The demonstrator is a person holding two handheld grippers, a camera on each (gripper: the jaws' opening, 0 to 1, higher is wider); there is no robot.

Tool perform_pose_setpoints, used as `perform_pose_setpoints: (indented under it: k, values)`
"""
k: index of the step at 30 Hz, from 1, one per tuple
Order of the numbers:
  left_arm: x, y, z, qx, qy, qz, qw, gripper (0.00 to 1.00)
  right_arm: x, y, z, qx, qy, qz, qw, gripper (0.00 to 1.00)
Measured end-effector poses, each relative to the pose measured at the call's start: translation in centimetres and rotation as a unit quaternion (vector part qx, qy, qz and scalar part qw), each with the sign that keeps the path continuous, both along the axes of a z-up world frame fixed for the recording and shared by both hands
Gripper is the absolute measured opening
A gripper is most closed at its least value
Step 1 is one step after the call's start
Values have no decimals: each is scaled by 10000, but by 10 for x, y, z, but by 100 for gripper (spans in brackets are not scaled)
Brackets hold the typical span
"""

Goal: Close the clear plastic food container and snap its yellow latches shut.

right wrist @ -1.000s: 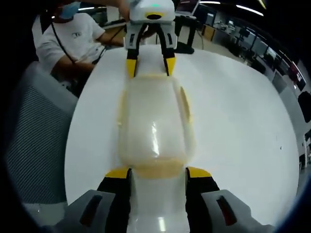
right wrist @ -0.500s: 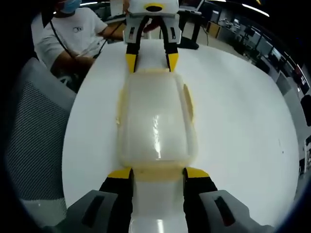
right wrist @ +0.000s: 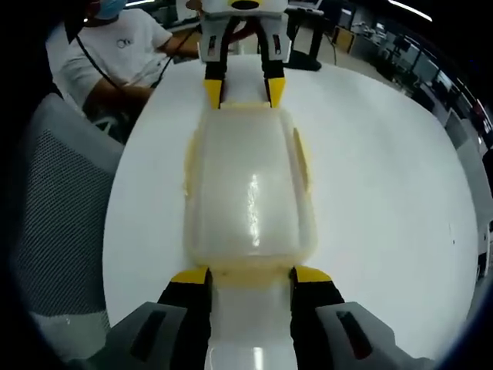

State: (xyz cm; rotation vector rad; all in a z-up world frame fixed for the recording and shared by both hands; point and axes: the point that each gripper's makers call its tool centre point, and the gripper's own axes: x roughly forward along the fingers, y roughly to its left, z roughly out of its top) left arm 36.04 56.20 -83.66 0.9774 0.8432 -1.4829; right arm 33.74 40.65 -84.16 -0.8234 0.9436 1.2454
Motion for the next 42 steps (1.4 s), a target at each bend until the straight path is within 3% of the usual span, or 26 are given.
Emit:
perform_pose_setpoints:
  k: [6, 15, 24, 42]
  values:
    - [0, 0, -2, 213, -20, -49, 9998, 39, -1, 1, -1, -222, 51, 40, 9997, 40]
    - [0, 2, -4, 158, -10, -9, 9999, 40, 0, 1, -3, -368, 108, 80, 9992, 41]
    - [4, 3, -3, 192, 5, -20, 9998, 39, 2, 1, -3, -348, 109, -69, 9993, 40]
    - [2, 6, -3, 124, 46, 76, 9999, 38, 3, 3, 1, -199, 37, 85, 9998, 39]
